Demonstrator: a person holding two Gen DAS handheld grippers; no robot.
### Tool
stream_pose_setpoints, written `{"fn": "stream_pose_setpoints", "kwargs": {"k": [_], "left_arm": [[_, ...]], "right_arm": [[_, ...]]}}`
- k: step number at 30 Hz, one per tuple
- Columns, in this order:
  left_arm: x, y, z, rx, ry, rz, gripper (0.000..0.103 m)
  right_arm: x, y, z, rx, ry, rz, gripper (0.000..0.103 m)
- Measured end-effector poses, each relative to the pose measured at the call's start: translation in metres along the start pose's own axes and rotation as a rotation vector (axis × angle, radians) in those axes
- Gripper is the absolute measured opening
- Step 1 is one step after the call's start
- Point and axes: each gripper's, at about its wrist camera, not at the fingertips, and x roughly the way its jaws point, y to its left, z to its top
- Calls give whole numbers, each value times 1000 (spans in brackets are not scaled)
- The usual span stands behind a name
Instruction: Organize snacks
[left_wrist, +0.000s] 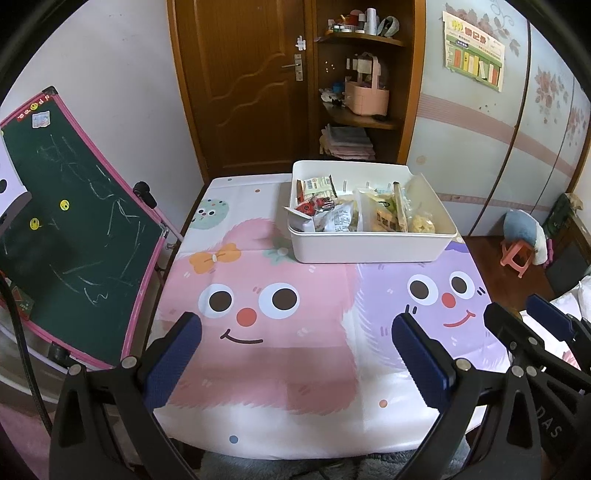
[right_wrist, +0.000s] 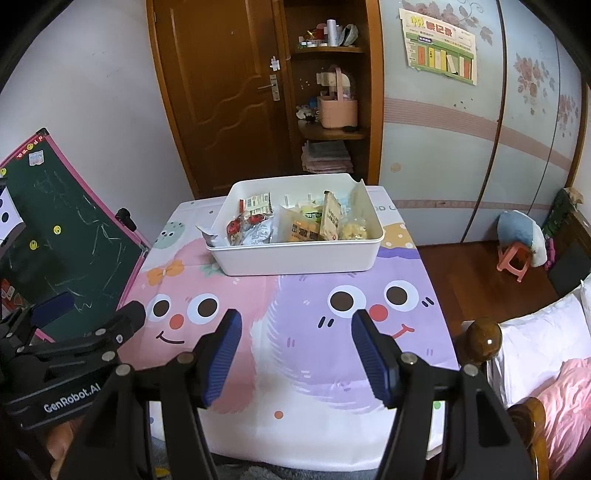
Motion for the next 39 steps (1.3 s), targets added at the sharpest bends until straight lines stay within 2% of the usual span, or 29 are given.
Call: {"fn": "stream_pose_setpoints", "kwargs": {"k": [17,39], "left_arm": [[4,-4,5,-7,27,-10,102],[8,-8,1,3,37,-21,102]], "right_arm": [[10,-4,7,10,18,-8,62],[12,0,-2,5,3,-7,62]]}}
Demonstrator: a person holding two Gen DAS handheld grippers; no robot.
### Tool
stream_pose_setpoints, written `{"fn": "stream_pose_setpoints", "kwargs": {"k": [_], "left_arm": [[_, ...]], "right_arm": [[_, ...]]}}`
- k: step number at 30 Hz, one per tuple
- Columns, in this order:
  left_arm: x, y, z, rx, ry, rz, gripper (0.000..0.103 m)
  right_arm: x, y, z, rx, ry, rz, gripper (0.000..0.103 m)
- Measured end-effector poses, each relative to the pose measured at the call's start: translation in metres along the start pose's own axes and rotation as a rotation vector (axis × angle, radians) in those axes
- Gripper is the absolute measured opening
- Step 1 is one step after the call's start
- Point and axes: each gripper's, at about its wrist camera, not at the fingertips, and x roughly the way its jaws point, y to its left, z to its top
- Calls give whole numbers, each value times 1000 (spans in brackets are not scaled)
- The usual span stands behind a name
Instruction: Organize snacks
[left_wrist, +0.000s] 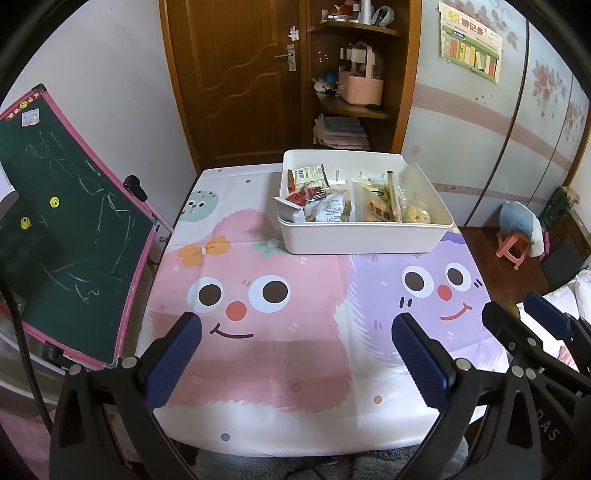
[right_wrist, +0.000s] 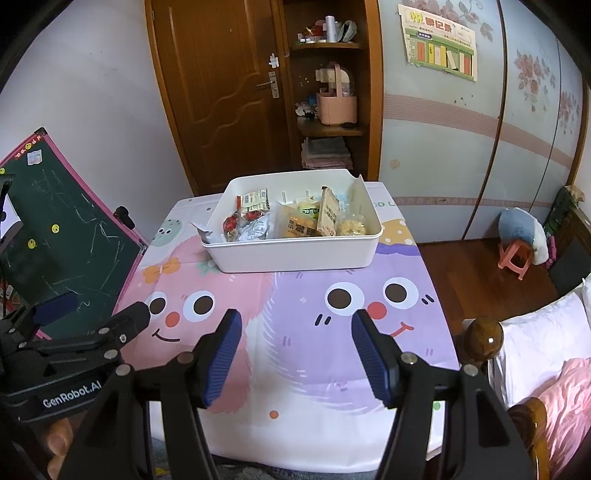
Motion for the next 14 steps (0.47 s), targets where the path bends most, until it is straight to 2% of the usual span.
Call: {"fn": "stream_pose_setpoints", "kwargs": {"k": [14], "left_arm": [[1,2,-2,2,5,-3,102]], "right_arm": [[-1,-1,-2,0,2,0,62]]}}
